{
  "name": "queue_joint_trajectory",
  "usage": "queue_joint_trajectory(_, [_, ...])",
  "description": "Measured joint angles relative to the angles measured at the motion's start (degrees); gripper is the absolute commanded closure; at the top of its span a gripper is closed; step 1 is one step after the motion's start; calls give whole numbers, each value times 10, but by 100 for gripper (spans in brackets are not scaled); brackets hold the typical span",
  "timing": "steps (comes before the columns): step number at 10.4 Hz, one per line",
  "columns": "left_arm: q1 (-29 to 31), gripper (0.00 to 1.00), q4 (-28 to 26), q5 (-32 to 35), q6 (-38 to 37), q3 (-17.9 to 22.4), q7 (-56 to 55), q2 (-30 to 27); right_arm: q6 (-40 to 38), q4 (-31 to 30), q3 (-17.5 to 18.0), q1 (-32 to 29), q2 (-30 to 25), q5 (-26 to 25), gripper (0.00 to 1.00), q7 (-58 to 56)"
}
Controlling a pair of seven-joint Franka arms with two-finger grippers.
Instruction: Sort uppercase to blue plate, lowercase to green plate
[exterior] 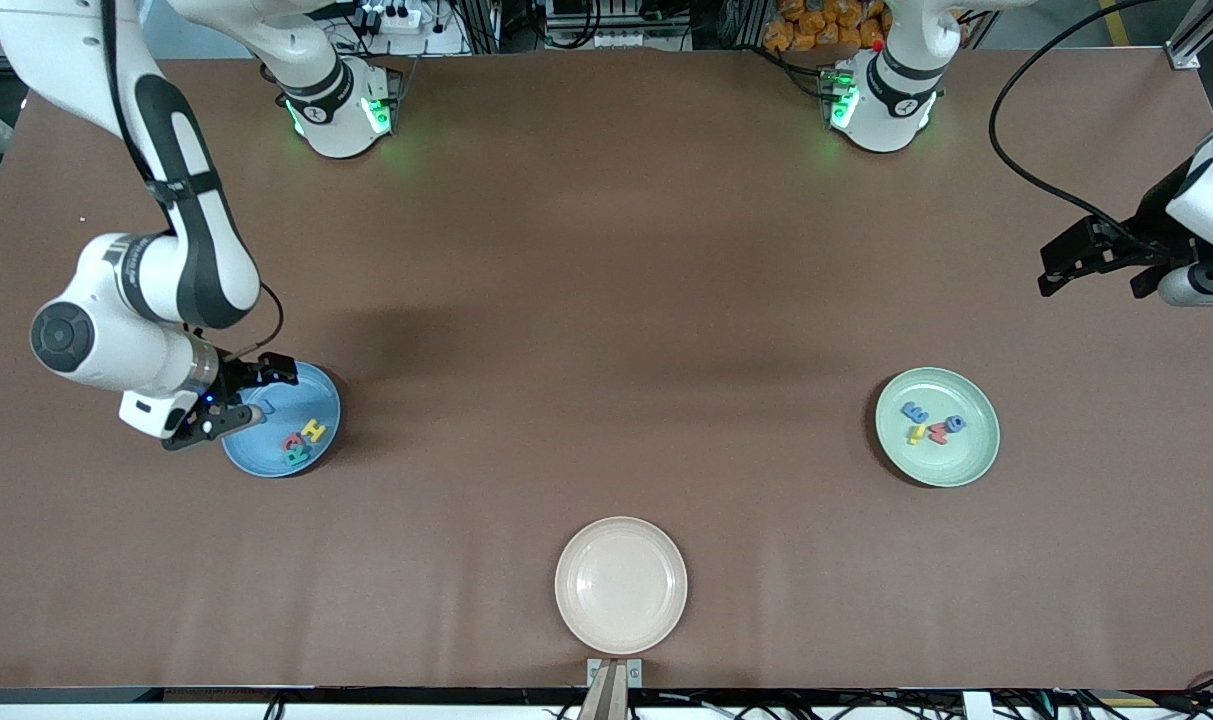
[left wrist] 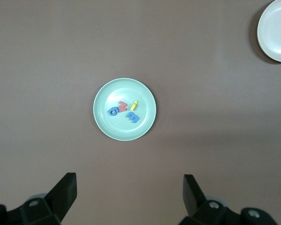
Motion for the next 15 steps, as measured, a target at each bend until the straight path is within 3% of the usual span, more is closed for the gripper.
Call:
queue_joint_trajectory(3, [1, 0, 0, 0, -2, 0, 0, 0, -20, -14, 24, -19, -71, -26, 0, 58])
queue_joint_trajectory(8, [2, 0, -1, 0, -13, 0, 0, 1, -75, 78, 24, -62, -152, -29, 0, 65])
queue_joint_trajectory(13, [2, 0, -1, 0, -13, 0, 0, 1, -256, 221, 26, -62, -166, -31, 0, 156])
queue_joint_trajectory(15, [2, 0, -1, 0, -13, 0, 0, 2, -318, 264, 31, -60, -168, -57, 0, 197])
